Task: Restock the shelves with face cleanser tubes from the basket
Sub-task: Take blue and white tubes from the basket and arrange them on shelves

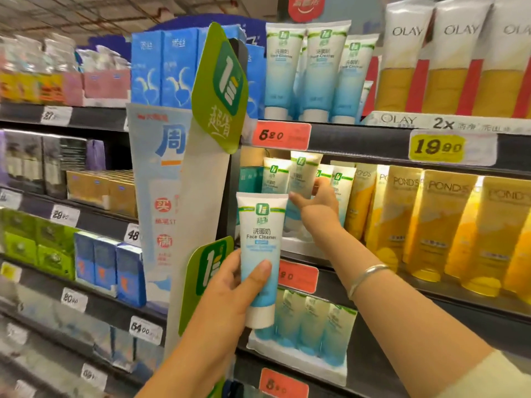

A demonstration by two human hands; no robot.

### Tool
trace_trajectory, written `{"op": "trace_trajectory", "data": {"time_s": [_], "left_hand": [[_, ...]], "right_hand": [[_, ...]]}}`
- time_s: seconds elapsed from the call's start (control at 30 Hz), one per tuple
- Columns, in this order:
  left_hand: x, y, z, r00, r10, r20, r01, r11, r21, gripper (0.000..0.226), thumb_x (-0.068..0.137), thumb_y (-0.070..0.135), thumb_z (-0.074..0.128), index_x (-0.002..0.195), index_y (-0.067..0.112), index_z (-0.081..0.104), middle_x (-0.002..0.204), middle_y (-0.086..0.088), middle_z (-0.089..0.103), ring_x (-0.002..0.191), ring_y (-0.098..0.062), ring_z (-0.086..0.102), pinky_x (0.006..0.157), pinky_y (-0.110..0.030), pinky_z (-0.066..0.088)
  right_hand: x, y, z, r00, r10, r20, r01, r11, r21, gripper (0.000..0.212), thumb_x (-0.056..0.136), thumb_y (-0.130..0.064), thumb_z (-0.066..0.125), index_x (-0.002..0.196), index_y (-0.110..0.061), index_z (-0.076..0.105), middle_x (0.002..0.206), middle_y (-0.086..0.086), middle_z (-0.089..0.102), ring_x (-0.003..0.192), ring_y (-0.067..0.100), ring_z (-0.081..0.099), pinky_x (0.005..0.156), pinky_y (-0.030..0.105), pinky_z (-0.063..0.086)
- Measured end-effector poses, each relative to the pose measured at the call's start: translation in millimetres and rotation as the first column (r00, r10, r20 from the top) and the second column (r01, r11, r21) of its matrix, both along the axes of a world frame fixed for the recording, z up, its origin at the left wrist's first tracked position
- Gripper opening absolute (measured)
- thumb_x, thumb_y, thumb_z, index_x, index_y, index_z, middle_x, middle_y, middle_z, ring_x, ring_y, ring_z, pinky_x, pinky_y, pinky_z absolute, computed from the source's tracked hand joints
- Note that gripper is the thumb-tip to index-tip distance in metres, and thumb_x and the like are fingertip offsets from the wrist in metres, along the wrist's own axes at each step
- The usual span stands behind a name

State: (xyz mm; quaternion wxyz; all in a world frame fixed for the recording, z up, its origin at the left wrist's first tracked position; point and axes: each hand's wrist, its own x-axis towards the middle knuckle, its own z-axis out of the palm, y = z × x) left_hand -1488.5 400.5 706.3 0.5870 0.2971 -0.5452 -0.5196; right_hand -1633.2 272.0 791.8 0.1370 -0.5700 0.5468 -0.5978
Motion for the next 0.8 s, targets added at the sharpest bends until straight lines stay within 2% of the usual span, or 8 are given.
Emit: {"op": "trace_trajectory", "data": {"time_s": [0.1,0.2,0.37,0.47,0.53,0.6,0.73,0.8], "left_hand": [[1.3,-3.2,0.1,1.0,-0.023,-0.001,0.023,1.0,-0.008,0.054,0.061,0.05,0.068,0.112,0.033,0.062,0.11,0.002,0.069,0.105,-0.018,0.065,0.095,-0.043,0.048],[1.0,-5.4,0.6,0.999,-0.05,-0.004,0.05,0.999,-0.018,0.056,0.06,0.05,0.068,0.113,0.033,0.061,0.11,0.002,0.07,0.104,-0.016,0.065,0.09,-0.037,0.049],[-2.6,-3.7,2.3,0.997,-0.083,-0.005,0.083,0.996,-0.015,0.054,0.058,0.05,0.067,0.11,0.037,0.06,0.106,0.008,0.071,0.098,-0.008,0.066,0.085,-0.03,0.051],[-3.7,-2.2,2.8,0.996,-0.085,-0.002,0.085,0.996,-0.014,0.051,0.058,0.05,0.065,0.107,0.039,0.06,0.102,0.009,0.071,0.094,-0.006,0.067,0.081,-0.028,0.051],[-4.2,-2.5,2.3,0.996,-0.084,-0.008,0.084,0.996,-0.011,0.052,0.057,0.05,0.065,0.107,0.039,0.06,0.102,0.01,0.071,0.093,-0.006,0.067,0.081,-0.029,0.051],[-4.7,-2.9,2.3,0.996,-0.088,-0.014,0.088,0.996,-0.011,0.051,0.058,0.05,0.065,0.107,0.04,0.06,0.102,0.01,0.071,0.094,-0.006,0.067,0.082,-0.029,0.051],[-6.0,-4.0,3.8,0.996,-0.092,-0.021,0.092,0.996,-0.016,0.047,0.057,0.053,0.066,0.103,0.043,0.062,0.103,0.009,0.071,0.096,-0.008,0.067,0.083,-0.031,0.05],[-7.2,-4.3,5.9,0.996,-0.089,-0.027,0.089,0.996,-0.022,0.046,0.056,0.054,0.066,0.1,0.044,0.063,0.102,0.009,0.071,0.094,-0.007,0.067,0.08,-0.028,0.05]], "right_hand": [[1.0,-4.4,2.3,0.998,-0.051,-0.037,0.052,0.998,0.018,0.042,0.079,-0.023,0.071,0.112,-0.009,0.049,0.116,0.01,0.062,0.102,0.023,0.057,0.078,0.028,0.04],[4.0,-5.7,3.0,0.995,-0.08,-0.052,0.081,0.996,0.023,0.044,0.079,-0.023,0.072,0.112,-0.005,0.048,0.114,0.014,0.061,0.098,0.024,0.056,0.076,0.03,0.04],[9.0,-2.3,2.2,0.984,-0.127,-0.127,0.134,0.99,0.05,0.038,0.082,-0.02,0.068,0.107,-0.005,0.043,0.114,0.018,0.059,0.103,0.033,0.056,0.077,0.034,0.041],[9.3,1.0,7.3,0.97,-0.13,-0.204,0.151,0.984,0.093,0.026,0.087,-0.012,0.06,0.101,-0.008,0.038,0.117,0.021,0.057,0.107,0.035,0.055,0.083,0.039,0.044],[9.0,2.2,8.7,0.959,-0.124,-0.254,0.159,0.98,0.122,0.021,0.088,-0.008,0.055,0.101,-0.007,0.039,0.119,0.022,0.056,0.107,0.035,0.054,0.087,0.041,0.043],[9.1,2.2,8.0,0.953,-0.115,-0.279,0.164,0.973,0.16,0.021,0.088,-0.01,0.055,0.103,-0.006,0.041,0.12,0.021,0.055,0.103,0.032,0.052,0.083,0.037,0.041],[9.5,0.7,9.1,0.956,-0.106,-0.274,0.171,0.96,0.223,0.017,0.091,-0.012,0.052,0.101,-0.006,0.039,0.122,0.019,0.053,0.101,0.031,0.05,0.083,0.036,0.039],[6.3,0.2,10.8,0.95,-0.075,-0.302,0.163,0.947,0.278,0.026,0.09,-0.016,0.055,0.109,0.0,0.047,0.121,0.018,0.056,0.105,0.031,0.053,0.086,0.036,0.042]]}}
